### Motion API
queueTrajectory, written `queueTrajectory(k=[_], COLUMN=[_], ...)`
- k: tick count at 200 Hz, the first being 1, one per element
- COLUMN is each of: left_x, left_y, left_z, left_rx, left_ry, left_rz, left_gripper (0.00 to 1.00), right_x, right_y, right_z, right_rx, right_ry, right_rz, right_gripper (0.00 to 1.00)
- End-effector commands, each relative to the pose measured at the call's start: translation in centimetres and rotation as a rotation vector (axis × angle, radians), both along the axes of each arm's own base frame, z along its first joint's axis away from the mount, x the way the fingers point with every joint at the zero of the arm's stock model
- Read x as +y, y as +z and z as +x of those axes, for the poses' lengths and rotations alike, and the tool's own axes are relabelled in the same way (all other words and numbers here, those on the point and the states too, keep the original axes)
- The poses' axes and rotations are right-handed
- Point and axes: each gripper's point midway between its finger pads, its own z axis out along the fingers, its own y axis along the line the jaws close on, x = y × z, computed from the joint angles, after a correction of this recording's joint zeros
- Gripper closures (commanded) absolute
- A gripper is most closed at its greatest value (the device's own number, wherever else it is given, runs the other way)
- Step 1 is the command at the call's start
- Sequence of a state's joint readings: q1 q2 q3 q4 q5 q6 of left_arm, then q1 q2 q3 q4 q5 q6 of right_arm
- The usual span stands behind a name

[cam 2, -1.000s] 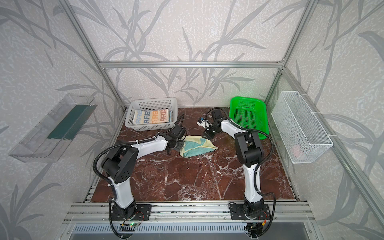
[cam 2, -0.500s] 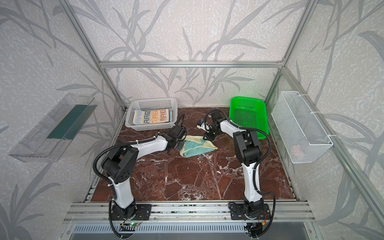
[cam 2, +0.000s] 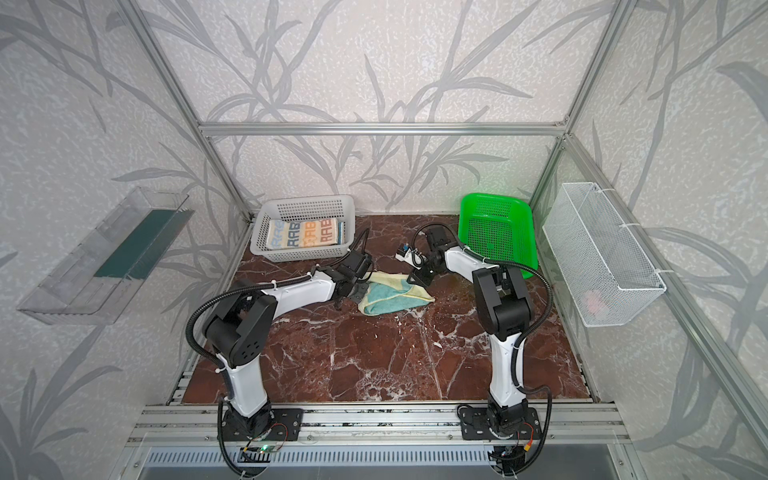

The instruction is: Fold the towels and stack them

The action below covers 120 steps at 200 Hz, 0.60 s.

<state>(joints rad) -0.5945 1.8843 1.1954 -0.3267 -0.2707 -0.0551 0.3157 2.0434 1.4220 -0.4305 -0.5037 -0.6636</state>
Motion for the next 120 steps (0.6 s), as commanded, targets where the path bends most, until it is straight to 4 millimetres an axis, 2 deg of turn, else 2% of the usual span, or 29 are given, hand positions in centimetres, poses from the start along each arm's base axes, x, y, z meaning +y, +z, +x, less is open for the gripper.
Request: queueTrajectory(k=[1,18,92,120], left_x=[0.1,0.2,1.0,1.3], left_y=[1.6,1.8,2.7,3.0], left_z=[0.0,0.1,-0.6,-1.0], left_rx=[-0.038,-0.047,-0.099,-0.108], left_ry=[0.007,0.012,0.017,0.017], left_rz=[-0.014,-0.015,-0.026,-0.032], left_gripper=[1.00,1.00,1.00,1.00], right_x=[1.3,1.6,1.4,0.5], right_y=[2.3,2.5,1.6,2.3], right_z=[-1.1,-1.3,0.6,1.9], right_rx=[-0.040,-0.043,-0.029,-0.036], right_ry=[0.063,0.070,0.040,-0.080], right_rz=[0.076,0.082,0.019,-0.004], right_gripper=[0.70,0.71,0.60,0.52])
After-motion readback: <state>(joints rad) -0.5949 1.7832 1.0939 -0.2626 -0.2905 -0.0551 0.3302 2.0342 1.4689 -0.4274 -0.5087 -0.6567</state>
